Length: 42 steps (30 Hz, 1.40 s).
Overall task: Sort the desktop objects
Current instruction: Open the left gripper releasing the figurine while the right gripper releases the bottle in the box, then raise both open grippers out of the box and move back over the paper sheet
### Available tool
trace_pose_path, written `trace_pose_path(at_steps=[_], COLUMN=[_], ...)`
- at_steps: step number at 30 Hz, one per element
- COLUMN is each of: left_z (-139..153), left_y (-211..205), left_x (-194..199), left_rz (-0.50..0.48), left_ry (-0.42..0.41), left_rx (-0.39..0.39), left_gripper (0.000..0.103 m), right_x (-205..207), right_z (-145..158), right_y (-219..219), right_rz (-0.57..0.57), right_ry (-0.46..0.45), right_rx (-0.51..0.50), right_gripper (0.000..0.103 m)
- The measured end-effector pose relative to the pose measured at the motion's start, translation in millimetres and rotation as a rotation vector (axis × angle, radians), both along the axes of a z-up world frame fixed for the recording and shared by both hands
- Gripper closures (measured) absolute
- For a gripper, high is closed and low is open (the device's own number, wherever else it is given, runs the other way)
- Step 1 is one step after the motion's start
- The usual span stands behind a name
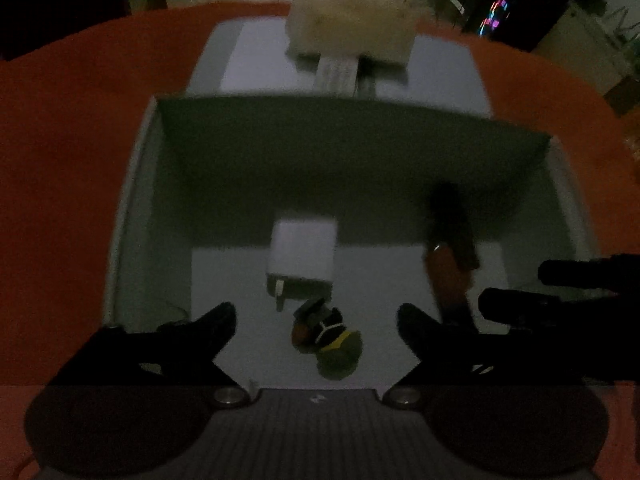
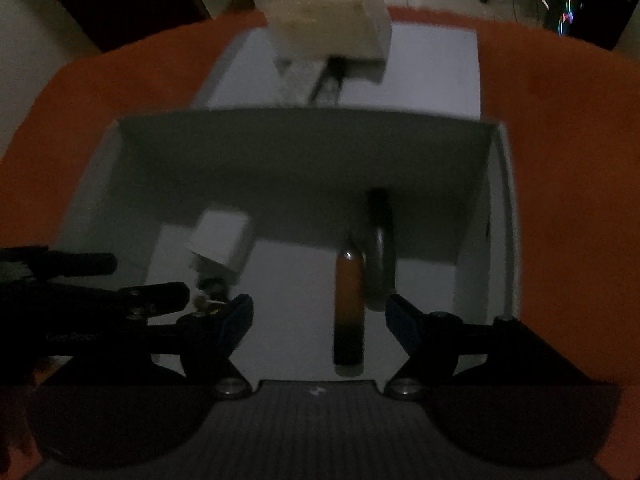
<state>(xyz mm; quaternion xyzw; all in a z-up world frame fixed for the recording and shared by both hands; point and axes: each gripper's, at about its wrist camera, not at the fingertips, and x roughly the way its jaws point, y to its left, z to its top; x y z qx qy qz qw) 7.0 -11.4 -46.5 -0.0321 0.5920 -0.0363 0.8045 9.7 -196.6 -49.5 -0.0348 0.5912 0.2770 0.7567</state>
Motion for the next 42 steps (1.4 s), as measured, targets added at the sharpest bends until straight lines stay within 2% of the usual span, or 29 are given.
trace_pose_path(at_steps=[1, 3, 7, 11, 17, 26, 35, 42], left_z=[8, 21, 37, 45, 57, 66, 58, 44], left_y=[2, 4, 1, -2, -7, -9, -10, -5], left_x=[-2, -6, -10, -11, -6, 13, 54, 91], left_rz=[0.003, 0.000, -0.004, 0.000, -0.021, -0.026, -0.017, 0.003], left_ry=[-0.023, -0.067, -0.108, -0.100, -0.178, -0.246, -0.263, -0.253], left_rx=[0.000, 0.004, 0.007, 0.013, 0.036, 0.051, 0.049, 0.067], left_gripper=[0.003, 0.000, 0.000, 0.000, 0.000, 0.000, 0.000, 0.000], right_x=[-1, -1, -3, -1, 5, 38, 81, 112], right_z=[9, 24, 51, 72, 99, 132, 133, 110], right_y=[-2, -2, -4, -6, -6, -15, -6, 11], right_rz=[-0.001, -0.002, -0.012, -0.032, -0.041, -0.107, -0.136, -0.120], right_ry=[-0.015, -0.045, -0.095, -0.132, -0.189, -0.211, -0.175, -0.161], right_rx=[0.012, 0.028, 0.055, 0.062, 0.083, 0.143, 0.137, 0.083], right_gripper=[0.026, 0.025, 0.024, 0.022, 0.019, 0.019, 0.019, 0.020])
